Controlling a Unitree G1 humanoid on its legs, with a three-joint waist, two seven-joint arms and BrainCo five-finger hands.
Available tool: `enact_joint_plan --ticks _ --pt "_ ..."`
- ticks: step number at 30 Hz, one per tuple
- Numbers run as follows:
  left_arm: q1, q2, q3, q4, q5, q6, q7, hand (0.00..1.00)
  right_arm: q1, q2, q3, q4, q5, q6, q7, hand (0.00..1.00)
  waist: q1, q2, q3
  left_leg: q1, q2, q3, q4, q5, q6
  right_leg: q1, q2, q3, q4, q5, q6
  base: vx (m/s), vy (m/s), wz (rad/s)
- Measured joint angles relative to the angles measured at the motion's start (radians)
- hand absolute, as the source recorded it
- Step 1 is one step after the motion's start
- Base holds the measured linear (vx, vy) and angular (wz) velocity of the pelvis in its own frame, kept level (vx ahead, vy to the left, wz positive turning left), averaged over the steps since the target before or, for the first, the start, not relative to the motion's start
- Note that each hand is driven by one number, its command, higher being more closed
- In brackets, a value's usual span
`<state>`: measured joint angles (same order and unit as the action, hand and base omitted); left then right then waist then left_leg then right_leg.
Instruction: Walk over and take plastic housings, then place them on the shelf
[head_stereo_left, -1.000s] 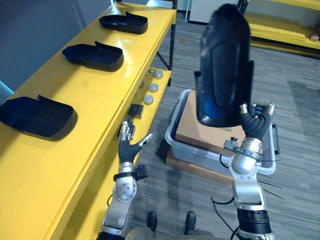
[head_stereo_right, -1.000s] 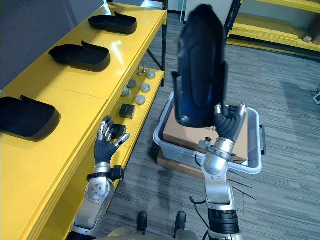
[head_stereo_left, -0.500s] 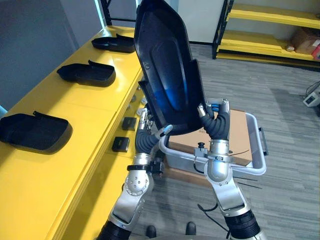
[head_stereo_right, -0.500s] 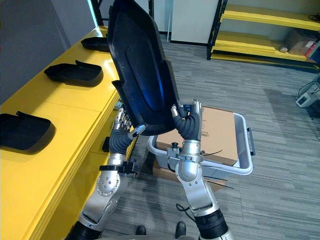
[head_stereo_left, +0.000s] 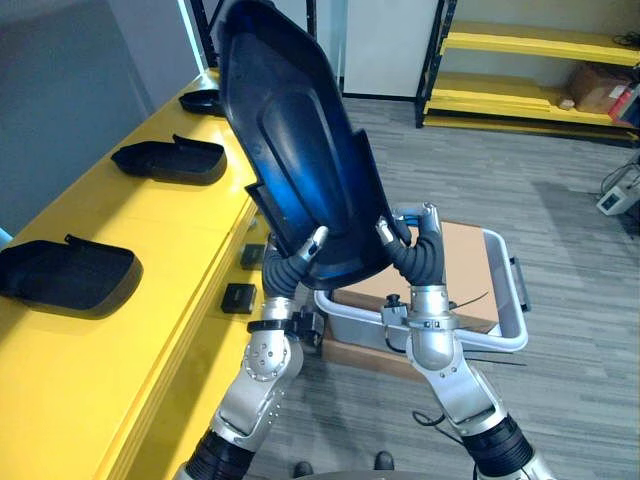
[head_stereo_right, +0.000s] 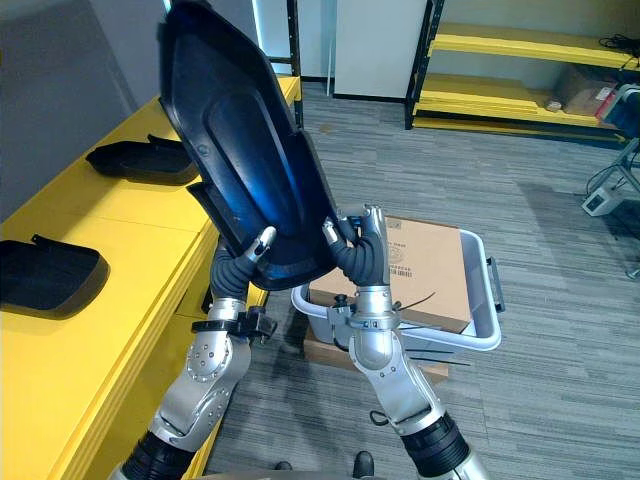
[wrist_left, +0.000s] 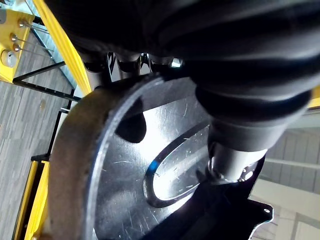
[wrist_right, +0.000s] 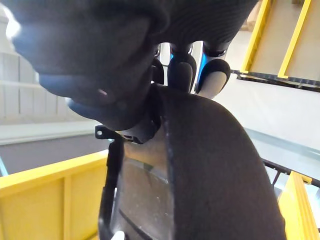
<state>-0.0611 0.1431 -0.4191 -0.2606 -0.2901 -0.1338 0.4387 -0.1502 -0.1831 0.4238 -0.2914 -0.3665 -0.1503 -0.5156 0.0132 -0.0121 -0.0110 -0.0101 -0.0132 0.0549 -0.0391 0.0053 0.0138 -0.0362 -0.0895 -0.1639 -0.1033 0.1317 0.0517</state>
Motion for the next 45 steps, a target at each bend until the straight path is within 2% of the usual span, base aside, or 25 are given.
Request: enact_joint_plan --ticks 1,2,6,9,16,19,21,23,28,33,34,36,39,41,45 --pt "0.0 0.0 0.0 0.003 -0.003 0.0 0.0 1.0 0.001 0.0 0.0 0.002 0.0 -0.001 0.0 1.0 0.0 0.0 0.0 0.0 0.0 0.0 0.001 0.0 0.0 0.0 0.0 0.0 0.0 0.0 0.0 -0.06 0.005 -0.02" --pt "0.0 0.0 0.001 0.012 -0.005 0.001 0.0 1.0 0.003 0.0 0.003 0.007 0.0 -0.001 0.0 0.0 0.0 0.0 -0.001 0.0 0.0 -0.001 0.002 0.0 0.0 0.0 0.0 0.0 0.0 0.0 0.0 -0.05 0.004 -0.01" --pt "0.0 0.0 0.001 0.055 -0.009 0.013 0.0 1.0 0.021 -0.001 0.005 0.042 0.001 0.001 0.003 0.0 0.0 0.002 -0.019 0.0 0.001 -0.001 0.001 0.0 0.0 0.0 -0.001 0.0 0.0 0.001 -0.001 -0.01 0.001 0.0" --pt "0.001 -0.002 0.017 0.072 0.012 0.022 -0.013 1.0 0.027 -0.003 -0.014 0.051 0.031 0.001 0.049 0.0 0.0 0.001 -0.025 0.0 0.001 -0.004 0.002 0.0 0.0 0.001 -0.001 -0.001 0.0 0.001 -0.001 0.0 0.0 0.0" --pt "0.007 -0.003 0.059 0.075 0.168 0.043 -0.053 1.0 -0.002 -0.022 -0.097 -0.008 0.195 -0.002 0.131 0.0 0.003 -0.007 -0.031 0.01 0.0 -0.014 0.001 0.001 0.0 0.015 0.002 -0.011 0.0 0.0 0.0 0.0 0.0 0.04" --pt "0.023 -0.004 0.067 0.077 0.21 0.045 -0.068 1.0 -0.065 -0.02 -0.167 -0.09 0.252 -0.045 0.148 0.0 0.002 -0.007 -0.031 0.011 -0.001 -0.014 0.0 0.001 0.0 0.016 0.003 -0.011 0.0 0.0 0.0 0.0 0.0 0.0" --pt "0.037 -0.013 0.079 0.094 0.24 0.049 -0.068 1.0 -0.098 -0.018 -0.231 -0.15 0.301 -0.088 0.148 0.0 0.002 -0.008 -0.032 0.017 -0.001 -0.014 -0.002 0.001 0.0 0.02 0.003 -0.01 0.0 0.0 0.0 0.0 0.0 0.0" --pt "0.056 -0.032 0.101 0.107 0.247 0.051 -0.068 1.0 -0.098 -0.016 -0.298 -0.177 0.329 -0.112 0.148 0.0 0.002 -0.008 -0.032 0.025 -0.001 -0.013 -0.007 0.001 0.001 0.025 0.003 -0.01 0.0 -0.001 0.001 0.0 0.0 0.0" --pt "0.094 -0.064 0.178 0.11 0.264 0.051 -0.066 1.0 -0.071 0.011 -0.57 -0.205 0.399 -0.134 0.134 0.0 0.001 -0.009 -0.031 0.035 -0.001 -0.011 -0.018 0.001 0.0 0.03 0.003 -0.009 0.0 -0.005 0.004 0.0 0.0 0.0" --pt "0.121 -0.085 0.258 0.1 0.265 0.05 -0.065 1.0 0.062 0.049 -0.833 -0.178 0.486 -0.153 0.093 0.0 -0.008 -0.009 -0.031 0.035 -0.001 -0.013 -0.02 0.0 0.0 0.029 0.003 -0.009 0.0 -0.008 0.005 0.0 0.0 0.0" --pt "0.142 -0.093 0.279 0.092 0.265 0.05 -0.064 1.0 0.099 0.059 -0.882 -0.133 0.494 -0.153 0.08 0.0 -0.023 -0.01 -0.03 0.034 -0.001 -0.015 -0.021 0.0 0.0 0.029 0.003 -0.01 0.0 -0.009 0.006 0.0 0.0 0.0" --pt "0.176 -0.102 0.313 0.07 0.266 0.05 -0.062 1.0 0.157 0.075 -0.937 -0.026 0.51 -0.145 0.067 0.0 -0.034 -0.011 -0.03 0.034 -0.001 -0.016 -0.021 0.0 0.0 0.028 0.004 -0.011 0.0 -0.011 0.005 0.0 0.0 0.0" --pt "0.219 -0.103 0.344 0.019 0.267 0.05 -0.054 1.0 0.266 0.116 -0.981 0.164 0.524 -0.101 0.056 0.0 -0.05 -0.011 -0.029 0.022 0.0 -0.014 -0.019 0.0 0.0 0.015 0.004 -0.009 0.0 -0.012 0.004 -0.01 -0.002 -0.01" --pt "0.251 -0.106 0.354 -0.023 0.276 0.048 -0.044 1.0 0.329 0.147 -0.989 0.308 0.53 -0.06 0.064 0.0 -0.052 -0.007 -0.026 0.018 0.002 -0.011 -0.018 -0.004 -0.006 0.011 0.004 -0.007 0.0 -0.013 0.003 -0.01 -0.002 -0.02" --pt "0.305 -0.123 0.37 -0.072 0.284 0.019 -0.046 1.0 0.404 0.199 -1.002 0.622 0.599 -0.016 0.128 0.0 -0.051 0.007 -0.017 0.019 0.007 -0.005 -0.014 -0.017 -0.01 0.013 0.004 -0.001 0.002 -0.015 0.0 0.0 0.0 -0.04"
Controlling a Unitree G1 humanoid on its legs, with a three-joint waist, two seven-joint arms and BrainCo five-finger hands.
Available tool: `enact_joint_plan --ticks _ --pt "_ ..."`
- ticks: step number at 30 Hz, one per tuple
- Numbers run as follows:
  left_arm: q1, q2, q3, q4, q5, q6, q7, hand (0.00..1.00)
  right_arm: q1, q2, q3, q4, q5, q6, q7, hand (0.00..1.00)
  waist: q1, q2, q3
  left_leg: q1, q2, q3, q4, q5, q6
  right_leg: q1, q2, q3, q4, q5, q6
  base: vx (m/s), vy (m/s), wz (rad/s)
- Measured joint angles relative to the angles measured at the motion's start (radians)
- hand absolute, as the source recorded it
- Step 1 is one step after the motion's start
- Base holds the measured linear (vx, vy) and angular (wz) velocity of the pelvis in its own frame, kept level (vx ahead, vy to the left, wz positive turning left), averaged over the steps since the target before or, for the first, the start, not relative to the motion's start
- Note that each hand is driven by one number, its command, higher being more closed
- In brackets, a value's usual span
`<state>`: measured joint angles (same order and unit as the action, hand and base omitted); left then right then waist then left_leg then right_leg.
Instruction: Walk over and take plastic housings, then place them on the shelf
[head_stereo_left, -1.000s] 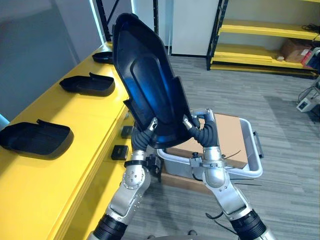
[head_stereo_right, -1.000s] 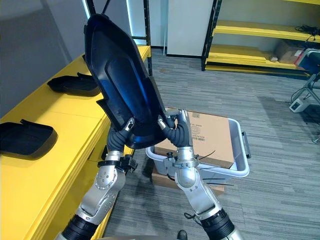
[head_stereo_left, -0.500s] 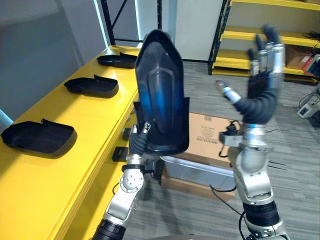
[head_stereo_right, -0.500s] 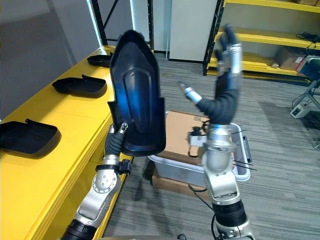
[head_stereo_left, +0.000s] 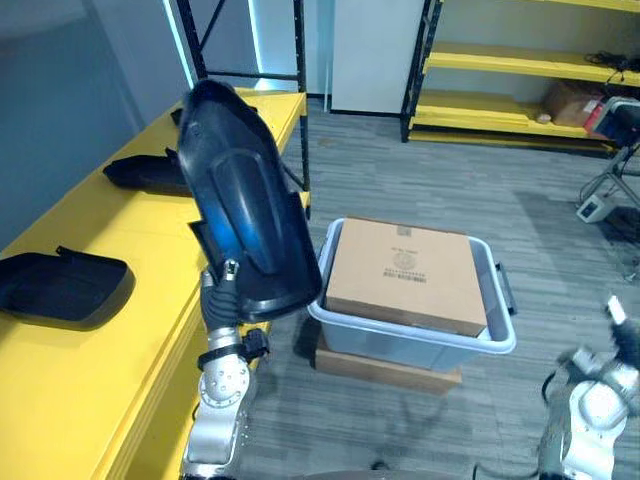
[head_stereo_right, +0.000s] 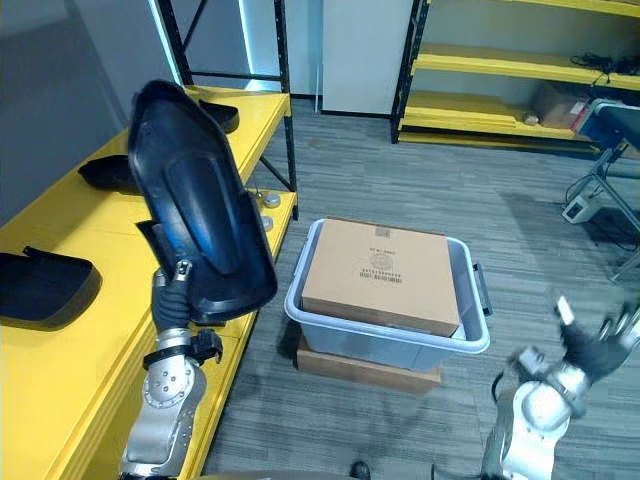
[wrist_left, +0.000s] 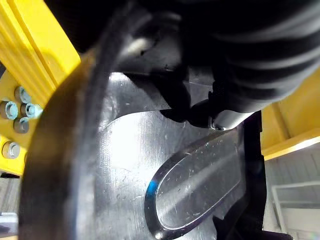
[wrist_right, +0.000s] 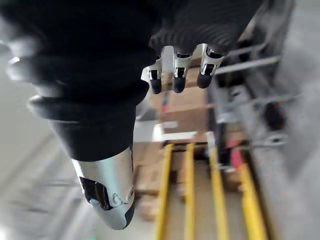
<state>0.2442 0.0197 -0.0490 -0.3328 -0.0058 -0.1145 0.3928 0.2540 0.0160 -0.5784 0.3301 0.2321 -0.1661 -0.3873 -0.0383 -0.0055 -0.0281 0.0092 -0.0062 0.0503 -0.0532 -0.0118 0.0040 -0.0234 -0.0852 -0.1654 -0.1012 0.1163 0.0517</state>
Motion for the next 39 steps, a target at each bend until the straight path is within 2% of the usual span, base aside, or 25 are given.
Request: enact_joint_plan --ticks 4,6,9,10,11,15,16,17,18,19,20,22,25,27,28,29,30,31,32,33,34,35,37,38,39 --pt "0.021 0.0 -0.012 -0.019 -0.001 -0.013 -0.008 1.0 0.011 0.003 0.014 0.292 0.002 0.027 0.072 0.0 0.003 0.007 0.007 0.001 0.005 0.002 0.001 -0.001 -0.001 0.001 0.004 0.001 0.002 -0.001 -0.002 0.0 0.0 -0.01" --pt "0.021 0.001 -0.023 -0.019 -0.001 -0.017 -0.021 1.0 0.01 -0.002 0.052 0.451 0.0 0.058 0.117 0.0 0.006 0.006 0.01 -0.006 0.007 -0.008 0.002 -0.004 -0.004 0.008 0.006 -0.008 0.002 -0.004 -0.004 -0.02 -0.004 0.1" --pt "0.021 0.001 -0.039 -0.019 -0.001 -0.018 -0.023 1.0 0.01 -0.002 0.09 0.547 -0.01 0.073 0.148 0.0 0.008 0.001 0.024 -0.004 0.005 -0.032 0.002 -0.005 -0.005 0.024 0.004 -0.028 0.002 -0.014 0.002 0.0 -0.004 0.29" --pt "0.017 0.001 -0.039 -0.019 -0.001 -0.019 -0.022 1.0 0.008 -0.004 0.114 0.571 -0.013 0.08 0.153 0.0 0.016 0.009 0.029 -0.006 0.003 -0.051 0.004 -0.005 -0.005 0.032 0.002 -0.046 0.004 -0.017 0.0 -0.01 -0.008 0.52" --pt "0.014 0.001 -0.042 -0.02 -0.001 -0.022 -0.022 1.0 0.007 -0.007 0.133 0.592 -0.027 0.081 0.156 0.0 0.02 0.002 0.042 -0.016 0.0 -0.083 0.013 -0.005 -0.005 0.033 -0.003 -0.082 0.023 -0.033 0.001 -0.01 -0.012 0.69" --pt "0.021 0.0 -0.062 -0.074 -0.002 -0.022 -0.021 1.0 -0.029 -0.014 0.181 0.635 -0.047 0.086 0.151 0.0 0.043 0.007 0.085 -0.074 -0.024 -0.221 0.064 0.002 -0.014 0.028 -0.042 -0.241 0.139 -0.113 0.009 0.0 -0.013 1.37" --pt "0.021 -0.001 -0.068 -0.102 -0.003 -0.023 -0.02 1.0 -0.034 -0.013 0.196 0.634 -0.048 0.086 0.148 0.0 0.054 -0.005 0.098 -0.111 -0.023 -0.193 0.082 -0.014 0.006 0.024 -0.063 -0.307 0.167 -0.133 0.017 -0.03 0.042 1.78" --pt "0.02 -0.008 -0.071 -0.126 -0.004 -0.029 -0.02 1.0 -0.047 -0.019 0.197 0.629 -0.051 0.085 0.148 0.0 0.054 0.001 0.097 -0.155 0.007 -0.083 0.106 -0.02 0.007 0.023 -0.087 -0.388 0.191 -0.15 0.025 -0.02 0.067 1.84" --pt "0.019 -0.014 -0.074 -0.132 -0.004 -0.037 -0.019 1.0 -0.055 -0.026 0.201 0.627 -0.055 0.083 0.147 0.0 0.054 -0.003 0.101 -0.172 0.029 -0.006 0.129 -0.02 0.007 0.022 -0.097 -0.418 0.202 -0.155 0.028 0.02 0.101 1.81" --pt "0.018 -0.024 -0.077 -0.133 -0.005 -0.051 -0.017 1.0 -0.07 -0.04 0.206 0.624 -0.059 0.081 0.146 0.0 0.062 0.005 0.104 -0.201 0.088 0.175 0.177 -0.019 0.01 0.028 -0.118 -0.474 0.228 -0.171 0.037 0.04 0.086 1.54" --pt "0.018 -0.03 -0.082 -0.129 -0.01 -0.051 -0.013 1.0 -0.082 -0.046 0.212 0.623 -0.066 0.079 0.146 0.0 0.062 0.008 0.104 -0.212 0.13 0.341 0.224 -0.041 0.049 0.053 -0.144 -0.528 0.253 -0.185 0.055 0.08 0.134 1.42" --pt "0.016 -0.027 -0.103 -0.129 -0.023 -0.055 0.003 1.0 -0.085 -0.043 0.243 0.591 -0.065 0.079 0.146 0.0 0.057 -0.004 0.103 -0.188 0.143 0.474 0.245 -0.069 0.052 0.095 -0.171 -0.59 0.254 -0.186 0.06 0.12 0.166 1.09" --pt "0.004 -0.03 -0.142 -0.127 -0.022 -0.067 0.002 1.0 -0.129 -0.031 0.244 0.591 -0.066 0.076 0.147 0.0 0.062 -0.012 0.102 -0.19 0.077 0.429 0.244 -0.082 0.065 0.124 -0.221 -0.634 0.254 -0.181 0.069 0.11 0.203 0.67" --pt "-0.018 -0.036 -0.158 -0.114 -0.023 -0.067 0.0 1.0 -0.149 -0.025 0.242 0.598 -0.077 0.088 0.147 0.0 0.058 -0.01 0.104 -0.188 0.027 0.379 0.251 -0.119 0.083 0.133 -0.284 -0.653 0.339 -0.182 0.068 0.12 0.216 0.76" --pt "-0.026 -0.036 -0.161 -0.104 -0.022 -0.067 0.0 1.0 -0.149 -0.025 0.242 0.597 -0.078 0.089 0.147 0.0 0.057 -0.008 0.103 -0.187 0.018 0.359 0.257 -0.126 0.091 0.128 -0.304 -0.64 0.385 -0.182 0.06 0.2 0.226 0.68" --pt "-0.04 -0.036 -0.175 -0.087 -0.023 -0.066 0.003 1.0 -0.147 -0.024 0.242 0.595 -0.078 0.092 0.148 0.0 0.053 -0.006 0.105 -0.173 0.006 0.322 0.27 -0.144 0.1 0.087 -0.335 -0.544 0.509 -0.183 0.003 0.19 0.173 0.58" --pt "-0.048 -0.03 -0.179 -0.077 -0.022 -0.066 0.003 1.0 -0.145 -0.022 0.242 0.597 -0.078 0.093 0.148 0.0 0.05 -0.005 0.106 -0.162 0.005 0.305 0.27 -0.15 0.099 0.064 -0.329 -0.456 0.563 -0.208 -0.002 0.23 0.158 0.78" --pt "-0.066 -0.021 -0.185 -0.053 -0.022 -0.066 0.003 1.0 -0.136 -0.02 0.242 0.598 -0.077 0.094 0.149 0.0 0.048 -0.002 0.108 -0.138 0.005 0.265 0.26 -0.153 0.098 0.023 -0.265 -0.287 0.617 -0.279 0.021 0.2 0.064 0.83" --pt "-0.075 -0.017 -0.186 -0.039 -0.022 -0.066 0.003 1.0 -0.137 -0.019 0.241 0.599 -0.077 0.095 0.149 0.0 0.048 -0.001 0.113 -0.106 0.002 0.231 0.241 -0.151 0.098 -0.019 -0.199 -0.166 0.649 -0.341 0.024 0.21 0.039 0.78" --pt "-0.074 -0.016 -0.185 -0.036 -0.021 -0.066 0.004 1.0 -0.135 -0.019 0.241 0.599 -0.077 0.095 0.149 0.0 0.047 -0.002 0.116 -0.086 0.001 0.22 0.233 -0.147 0.096 -0.041 -0.168 -0.116 0.657 -0.365 0.02 0.22 0.011 0.78" --pt "-0.074 -0.017 -0.187 -0.027 -0.02 -0.066 0.005 1.0 -0.123 -0.015 0.242 0.597 -0.077 0.095 0.148 0.0 0.038 0.0 0.117 -0.056 0.001 0.184 0.226 -0.147 0.094 -0.082 -0.102 -0.031 0.66 -0.405 0.021 0.22 -0.028 1.08" --pt "-0.075 -0.017 -0.191 -0.027 -0.02 -0.066 0.005 1.0 -0.116 -0.006 0.244 0.593 -0.077 0.095 0.148 0.0 0.016 -0.001 0.117 -0.04 -0.003 0.133 0.23 -0.146 0.092 -0.125 -0.041 0.044 0.661 -0.429 0.023 0.22 -0.055 1.28" --pt "-0.078 -0.02 -0.206 -0.027 -0.02 -0.066 0.008 1.0 -0.107 0.003 0.244 0.579 -0.067 0.095 0.146 0.0 -0.002 -0.005 0.116 -0.023 -0.011 0.077 0.254 -0.154 0.076 -0.187 0.026 0.161 0.66 -0.434 0.02 0.21 -0.113 1.39" --pt "-0.077 -0.021 -0.225 -0.028 -0.019 -0.066 0.008 1.0 -0.094 0.006 0.247 0.566 -0.066 0.095 0.146 0.0 0.001 -0.015 0.112 -0.019 -0.022 0.05 0.283 -0.169 0.051 -0.205 0.041 0.219 0.611 -0.399 0.023 0.21 -0.129 1.3" --pt "-0.075 -0.02 -0.234 -0.032 -0.016 -0.067 0.007 1.0 -0.085 0.012 0.259 0.561 -0.065 0.094 0.146 0.0 0.002 -0.032 0.106 -0.015 -0.035 0.045 0.295 -0.176 0.039 -0.205 0.032 0.229 0.562 -0.322 0.018 0.22 -0.154 1.3"
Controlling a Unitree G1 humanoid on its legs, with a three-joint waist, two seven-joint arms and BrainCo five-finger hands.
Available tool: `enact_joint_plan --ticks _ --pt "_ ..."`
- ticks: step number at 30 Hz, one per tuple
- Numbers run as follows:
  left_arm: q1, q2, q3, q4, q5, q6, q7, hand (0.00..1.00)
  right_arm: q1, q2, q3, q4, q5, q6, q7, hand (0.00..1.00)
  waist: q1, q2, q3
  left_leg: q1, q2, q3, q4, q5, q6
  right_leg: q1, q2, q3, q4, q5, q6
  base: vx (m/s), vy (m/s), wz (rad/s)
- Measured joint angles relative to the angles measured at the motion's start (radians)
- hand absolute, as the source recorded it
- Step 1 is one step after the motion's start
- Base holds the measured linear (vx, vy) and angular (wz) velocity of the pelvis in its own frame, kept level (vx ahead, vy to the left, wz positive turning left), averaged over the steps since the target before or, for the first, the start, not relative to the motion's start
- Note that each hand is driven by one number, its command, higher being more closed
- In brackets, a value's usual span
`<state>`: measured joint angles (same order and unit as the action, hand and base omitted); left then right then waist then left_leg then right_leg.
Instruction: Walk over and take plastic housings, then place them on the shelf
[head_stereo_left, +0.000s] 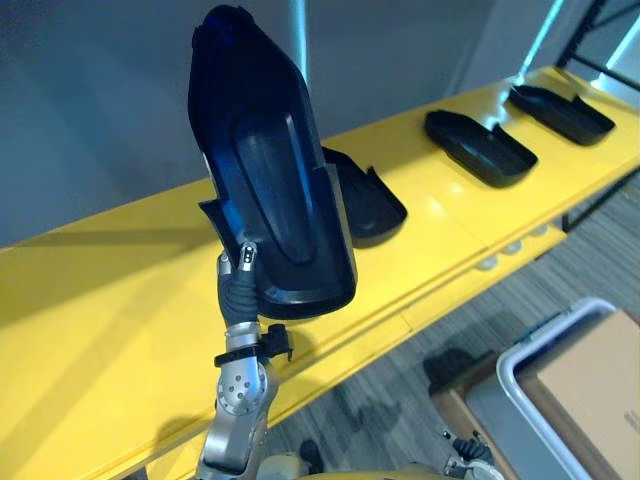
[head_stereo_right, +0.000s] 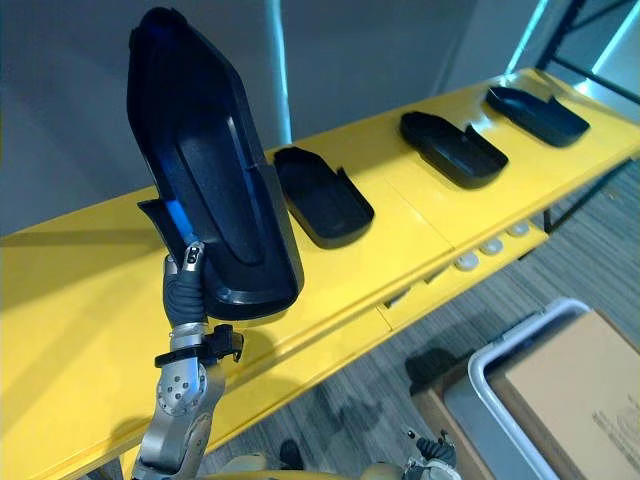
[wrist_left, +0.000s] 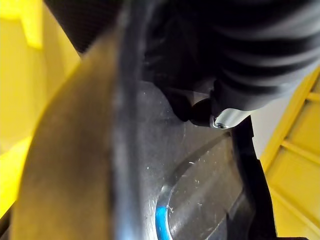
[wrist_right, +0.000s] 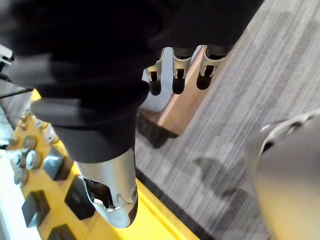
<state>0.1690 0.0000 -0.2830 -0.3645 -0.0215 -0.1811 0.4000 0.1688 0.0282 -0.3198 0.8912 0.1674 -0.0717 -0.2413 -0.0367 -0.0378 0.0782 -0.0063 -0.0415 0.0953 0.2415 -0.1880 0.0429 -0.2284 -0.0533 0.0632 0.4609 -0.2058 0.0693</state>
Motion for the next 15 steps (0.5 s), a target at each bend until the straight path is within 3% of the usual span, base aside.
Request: enact_joint_plan --ticks 1,2,4,8,12,15 --pt "0.001 -0.008 -0.011 0.0 0.017 -0.003 -0.001 1.0 0.011 0.006 0.022 -0.003 0.003 0.001 0.002 0.0 0.003 -0.021 -0.001 0.005 -0.014 -0.013 0.03 -0.031 -0.025 0.008 -0.026 -0.016 -0.021 0.043 -0.014 0.23 -0.169 0.95" --pt "0.009 -0.024 -0.018 -0.002 0.022 -0.003 -0.002 1.0 0.013 0.001 0.023 -0.015 0.003 0.0 0.002 0.0 0.025 0.002 -0.009 0.002 0.017 -0.017 0.044 -0.038 -0.033 0.03 -0.007 -0.041 -0.056 0.047 -0.022 0.21 -0.163 0.68" --pt "0.006 -0.04 -0.021 -0.004 0.024 -0.007 -0.003 1.0 0.013 -0.002 0.025 -0.021 0.002 -0.006 0.002 0.0 0.053 0.019 -0.018 0.003 0.054 -0.009 0.04 -0.05 -0.051 0.06 0.021 -0.057 -0.103 0.056 -0.038 0.14 -0.168 0.16" --pt "0.008 -0.046 -0.031 -0.006 0.024 -0.011 -0.008 1.0 0.023 0.004 0.025 -0.021 0.001 -0.004 0.001 0.0 0.054 0.021 -0.02 0.039 0.096 0.004 -0.004 -0.037 -0.071 0.113 0.052 -0.093 -0.155 0.074 -0.066 0.05 -0.129 0.15" --pt "0.009 -0.043 -0.032 -0.006 0.025 -0.012 -0.008 1.0 0.045 0.005 0.025 -0.024 0.0 -0.006 0.0 0.0 0.054 0.011 -0.029 0.036 0.098 0.007 -0.032 -0.025 -0.08 0.124 0.047 -0.113 -0.172 0.078 -0.07 -0.05 -0.044 0.12" --pt "0.009 -0.031 -0.034 -0.007 0.025 -0.012 -0.009 1.0 0.046 0.005 0.027 -0.023 0.0 -0.006 -0.002 0.0 0.054 -0.003 -0.027 0.022 0.081 -0.048 -0.04 0.001 -0.081 0.132 0.023 -0.163 -0.173 0.079 -0.07 -0.06 -0.008 0.58"
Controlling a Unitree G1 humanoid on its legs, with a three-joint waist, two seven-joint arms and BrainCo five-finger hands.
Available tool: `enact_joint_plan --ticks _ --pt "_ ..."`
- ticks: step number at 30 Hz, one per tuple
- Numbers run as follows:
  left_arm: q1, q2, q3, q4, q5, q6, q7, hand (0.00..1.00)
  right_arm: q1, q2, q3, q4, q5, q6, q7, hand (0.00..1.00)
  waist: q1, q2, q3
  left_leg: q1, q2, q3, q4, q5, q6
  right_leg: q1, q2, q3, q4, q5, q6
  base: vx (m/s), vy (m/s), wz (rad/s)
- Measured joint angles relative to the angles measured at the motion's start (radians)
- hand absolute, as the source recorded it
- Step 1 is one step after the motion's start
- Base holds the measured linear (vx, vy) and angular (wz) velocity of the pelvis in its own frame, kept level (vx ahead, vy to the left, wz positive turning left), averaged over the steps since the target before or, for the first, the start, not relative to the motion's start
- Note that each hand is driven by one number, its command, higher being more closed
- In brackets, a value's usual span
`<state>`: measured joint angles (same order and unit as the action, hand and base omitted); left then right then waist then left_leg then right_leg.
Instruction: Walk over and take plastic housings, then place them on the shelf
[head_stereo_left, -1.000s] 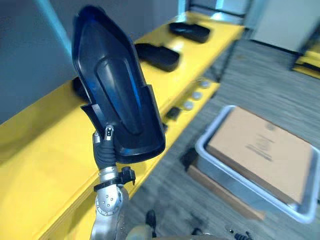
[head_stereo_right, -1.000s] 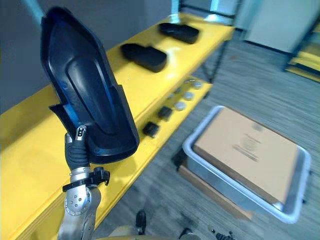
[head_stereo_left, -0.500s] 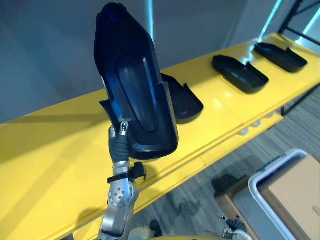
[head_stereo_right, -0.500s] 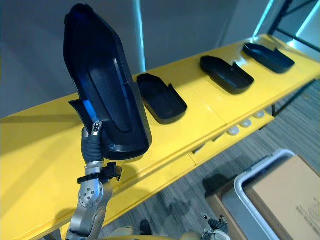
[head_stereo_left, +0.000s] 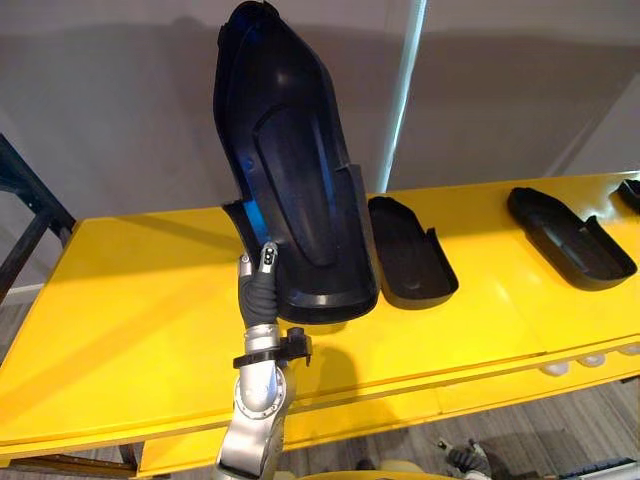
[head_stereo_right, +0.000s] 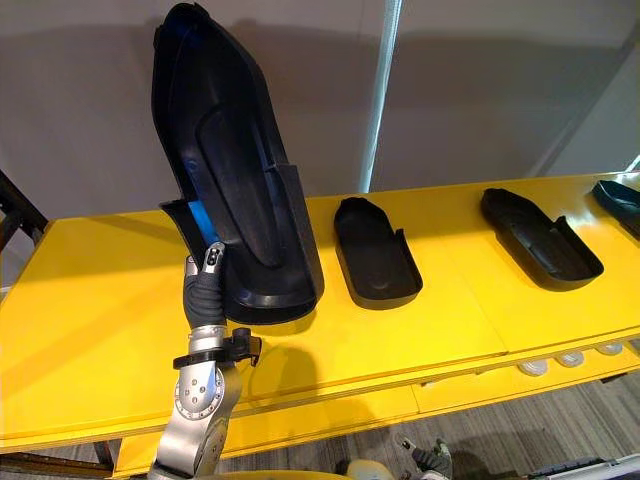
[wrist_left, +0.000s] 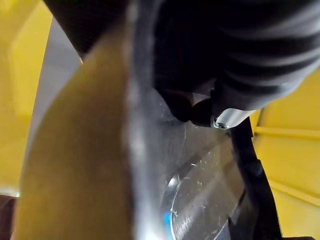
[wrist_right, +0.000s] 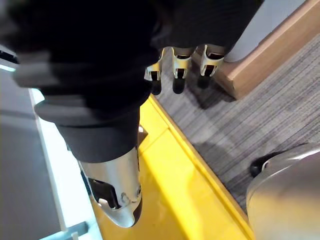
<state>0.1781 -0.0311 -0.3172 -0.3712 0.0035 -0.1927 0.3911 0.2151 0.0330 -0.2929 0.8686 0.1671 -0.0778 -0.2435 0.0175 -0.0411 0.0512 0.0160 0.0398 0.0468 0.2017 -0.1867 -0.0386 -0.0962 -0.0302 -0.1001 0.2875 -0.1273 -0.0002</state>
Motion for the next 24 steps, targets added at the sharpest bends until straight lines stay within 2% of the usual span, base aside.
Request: enact_joint_plan --ticks 1,3,5,6,7,8,9,11,12,13,14,15,16,17,18,19,20,21,22,23,24 --pt "-0.002 0.001 -0.005 -0.001 0.0 0.0 0.001 1.0 0.008 -0.001 0.0 0.004 0.0 -0.002 -0.006 0.0 -0.004 -0.004 -0.002 -0.034 -0.012 -0.032 0.013 0.011 -0.008 -0.007 -0.02 -0.041 0.002 -0.001 0.001 -0.07 -0.001 0.87" --pt "0.0 0.001 -0.001 -0.012 0.0 0.001 0.003 1.0 0.004 -0.003 -0.001 0.01 0.0 -0.002 -0.014 0.0 0.002 -0.007 -0.003 -0.07 -0.018 -0.025 0.016 0.023 0.001 -0.034 -0.039 -0.068 0.012 -0.002 0.003 -0.09 0.017 0.71" --pt "0.002 0.001 0.023 -0.038 -0.001 0.0 0.005 1.0 -0.012 -0.002 0.023 0.01 0.0 0.0 -0.018 0.0 -0.003 -0.011 0.01 -0.112 0.064 0.162 0.086 -0.005 0.009 -0.055 -0.08 -0.12 0.031 -0.002 0.003 -0.13 0.059 0.74" --pt "0.003 -0.002 0.024 -0.042 -0.001 0.0 0.005 1.0 -0.014 -0.006 0.027 0.01 0.0 0.0 -0.017 0.0 -0.001 -0.01 0.011 -0.113 0.091 0.193 0.11 -0.005 0.009 -0.056 -0.085 -0.123 0.035 -0.003 0.004 -0.12 0.117 0.48" --pt "0.008 -0.008 0.029 -0.055 -0.004 0.0 0.005 1.0 -0.027 -0.012 0.035 0.008 -0.001 0.001 -0.017 0.0 -0.001 -0.007 0.011 -0.109 0.143 0.228 0.165 -0.014 0.023 -0.06 -0.1 -0.122 0.051 -0.004 0.012 -0.12 0.188 0.18" --pt "0.011 -0.01 0.037 -0.068 -0.008 -0.003 0.004 1.0 -0.037 -0.014 0.036 0.004 -0.001 0.001 -0.018 0.0 -0.003 -0.009 0.011 -0.104 0.192 0.248 0.211 -0.019 0.031 -0.067 -0.122 -0.118 0.068 -0.011 0.03 -0.15 0.29 0.15" --pt "0.012 -0.014 0.036 -0.069 -0.012 -0.009 0.002 1.0 -0.039 -0.018 0.036 0.004 -0.003 0.0 -0.017 0.0 -0.006 -0.009 0.011 -0.102 0.217 0.254 0.228 -0.019 0.031 -0.07 -0.135 -0.115 0.077 -0.016 0.036 -0.2 0.373 0.14" --pt "0.017 -0.021 0.021 -0.071 -0.033 -0.019 0.003 1.0 -0.034 -0.03 0.036 0.011 -0.013 0.004 -0.019 0.0 -0.008 -0.005 0.008 -0.076 0.291 0.246 0.224 -0.023 0.025 -0.108 -0.182 -0.099 0.104 -0.026 0.091 -0.19 0.4 0.09" --pt "0.017 -0.021 0.013 -0.07 -0.041 -0.019 0.003 1.0 -0.034 -0.037 0.035 0.01 -0.014 0.009 -0.019 0.0 -0.008 0.011 -0.001 -0.07 0.298 0.22 0.177 -0.047 -0.013 -0.129 -0.187 -0.092 0.108 -0.022 0.116 -0.14 0.492 0.0" --pt "0.016 -0.015 0.014 -0.068 -0.044 -0.02 0.005 1.0 -0.033 -0.043 0.032 0.018 -0.015 0.012 -0.02 0.0 -0.008 0.014 -0.009 -0.071 0.28 0.204 0.148 -0.06 -0.15 -0.151 -0.204 -0.083 0.107 0.0 0.144 -0.1 0.579 -0.04" --pt "0.018 0.005 0.021 -0.055 -0.056 -0.02 0.017 1.0 -0.028 -0.017 0.024 0.028 -0.011 0.017 -0.024 0.0 -0.015 -0.014 -0.009 -0.087 0.231 0.212 0.164 -0.073 -0.125 -0.143 -0.239 -0.065 0.055 0.04 0.155 -0.03 0.454 0.02" --pt "0.018 0.01 0.024 -0.048 -0.065 -0.02 0.026 1.0 -0.028 -0.01 0.024 0.03 -0.012 0.017 -0.025 0.0 -0.02 -0.022 -0.012 -0.105 0.219 0.201 0.189 -0.074 -0.124 -0.126 -0.243 -0.062 0.014 0.077 0.151 0.0 0.402 0.16" --pt "0.017 0.014 0.026 -0.043 -0.075 -0.02 0.028 1.0 -0.031 -0.005 0.027 0.046 -0.013 0.018 -0.025 0.0 -0.034 -0.037 -0.012 -0.138 0.208 0.193 0.25 -0.096 -0.102 -0.091 -0.251 -0.064 -0.065 0.149 0.162 -0.02 0.385 0.04" --pt "0.016 0.019 0.025 -0.042 -0.074 -0.02 0.028 1.0 -0.031 -0.003 0.036 0.049 -0.014 0.018 -0.026 0.0 -0.031 -0.041 -0.01 -0.161 0.201 0.193 0.312 -0.121 -0.094 -0.07 -0.25 -0.064 -0.126 0.209 0.155 -0.05 0.38 -0.12" --pt "0.015 0.024 0.025 -0.041 -0.075 -0.02 0.028 1.0 -0.033 -0.002 0.043 0.048 -0.018 0.017 -0.026 0.0 -0.031 -0.041 -0.01 -0.175 0.202 0.195 0.339 -0.129 -0.09 -0.067 -0.248 -0.063 -0.149 0.238 0.148 -0.09 0.347 -0.39" --pt "0.011 0.035 0.025 -0.036 -0.074 -0.02 0.028 1.0 -0.036 -0.004 0.059 0.049 -0.021 0.016 -0.026 0.0 -0.028 -0.039 -0.009 -0.191 0.205 0.208 0.372 -0.141 -0.083 -0.071 -0.244 -0.058 -0.176 0.285 0.128 -0.13 0.29 -0.69" --pt "0.001 0.053 0.025 -0.028 -0.073 -0.021 0.027 1.0 -0.05 -0.004 0.07 0.053 -0.023 0.017 -0.025 0.0 -0.015 -0.022 -0.008 -0.199 0.224 0.243 0.372 -0.168 -0.063 -0.09 -0.222 -0.063 -0.219 0.361 0.052 -0.2 0.276 -1.03" --pt "-0.002 0.063 0.029 -0.024 -0.072 -0.023 0.027 1.0 -0.077 -0.01 0.075 0.064 -0.033 0.02 -0.023 0.0 -0.002 -0.014 -0.011 -0.2 0.243 0.303 0.35 -0.18 -0.042 -0.13 -0.204 -0.075 -0.188 0.343 0.014 -0.18 0.189 -1.06" --pt "0.0 0.062 0.03 -0.017 -0.072 -0.024 0.027 1.0 -0.085 -0.01 0.075 0.064 -0.034 0.021 -0.024 0.0 -0.002 -0.014 -0.01 -0.196 0.241 0.323 0.338 -0.177 -0.036 -0.161 -0.193 -0.084 -0.087 0.272 0.043 -0.16 0.168 -0.89" --pt "0.0 0.051 0.03 0.004 -0.071 -0.02 0.026 1.0 -0.087 -0.01 0.072 0.056 -0.034 0.019 -0.022 0.0 -0.007 -0.006 -0.004 -0.178 0.239 0.346 0.323 -0.172 -0.028 -0.182 -0.155 -0.077 0.083 0.125 0.098 -0.09 0.144 -0.75" --pt "0.0 0.044 0.027 0.022 -0.07 -0.019 0.024 1.0 -0.085 -0.008 0.075 0.055 -0.032 0.018 -0.018 0.0 -0.004 -0.008 -0.005 -0.15 0.229 0.37 0.3 -0.162 -0.022 -0.18 -0.102 -0.028 0.176 0.005 0.108 -0.06 0.11 -0.61"
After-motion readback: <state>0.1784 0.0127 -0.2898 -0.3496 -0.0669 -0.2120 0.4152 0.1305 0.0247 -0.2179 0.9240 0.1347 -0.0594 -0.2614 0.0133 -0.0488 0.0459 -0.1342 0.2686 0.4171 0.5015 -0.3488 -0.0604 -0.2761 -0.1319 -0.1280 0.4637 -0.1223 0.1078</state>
